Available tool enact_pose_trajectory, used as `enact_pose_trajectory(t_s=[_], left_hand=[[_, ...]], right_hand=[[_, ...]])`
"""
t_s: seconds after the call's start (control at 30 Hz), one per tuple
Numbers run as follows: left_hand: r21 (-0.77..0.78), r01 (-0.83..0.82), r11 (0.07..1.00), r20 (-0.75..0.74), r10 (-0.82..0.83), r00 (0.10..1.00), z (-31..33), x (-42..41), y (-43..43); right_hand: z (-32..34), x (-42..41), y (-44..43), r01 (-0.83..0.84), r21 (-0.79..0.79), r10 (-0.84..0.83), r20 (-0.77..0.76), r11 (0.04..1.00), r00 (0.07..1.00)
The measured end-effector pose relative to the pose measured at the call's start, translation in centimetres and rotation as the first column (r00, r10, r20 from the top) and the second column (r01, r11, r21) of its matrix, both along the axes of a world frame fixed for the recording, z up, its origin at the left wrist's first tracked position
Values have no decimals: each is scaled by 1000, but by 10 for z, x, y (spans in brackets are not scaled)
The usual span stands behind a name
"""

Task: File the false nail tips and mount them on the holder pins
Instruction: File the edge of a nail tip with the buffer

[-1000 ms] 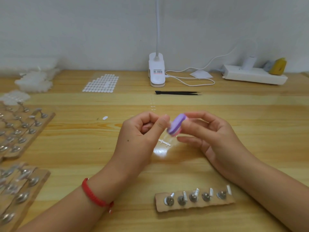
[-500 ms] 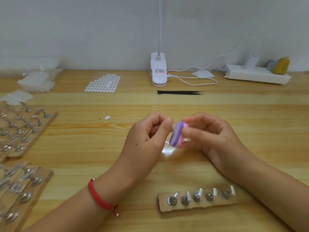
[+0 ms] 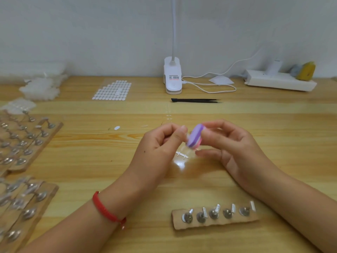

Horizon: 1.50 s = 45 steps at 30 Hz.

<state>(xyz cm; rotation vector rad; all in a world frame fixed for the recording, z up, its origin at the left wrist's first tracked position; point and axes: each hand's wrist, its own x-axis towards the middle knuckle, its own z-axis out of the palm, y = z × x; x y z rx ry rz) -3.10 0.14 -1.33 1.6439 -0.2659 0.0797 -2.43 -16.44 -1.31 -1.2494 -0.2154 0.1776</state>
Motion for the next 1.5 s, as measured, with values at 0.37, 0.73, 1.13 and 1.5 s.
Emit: enact_pose_trajectory(t_s=[0.37, 0.73, 1.13, 1.5], left_hand=[[11, 16, 1000, 30, -17, 999, -1, 0, -1], [29, 26, 999, 31, -27, 999, -2, 0, -1], [13, 20, 1000, 25, -20, 999, -1, -1, -2], [-26, -42, 999, -5, 42, 999, 1, -2, -2]], right_hand=[[1, 0, -1, -68, -3, 68, -25, 998, 997], [-1, 3, -5, 9, 43, -7, -49, 999, 999], [-2, 1, -2, -53, -16, 53, -7, 998, 999], [0, 3, -5, 100, 95, -93, -77, 990, 993]])
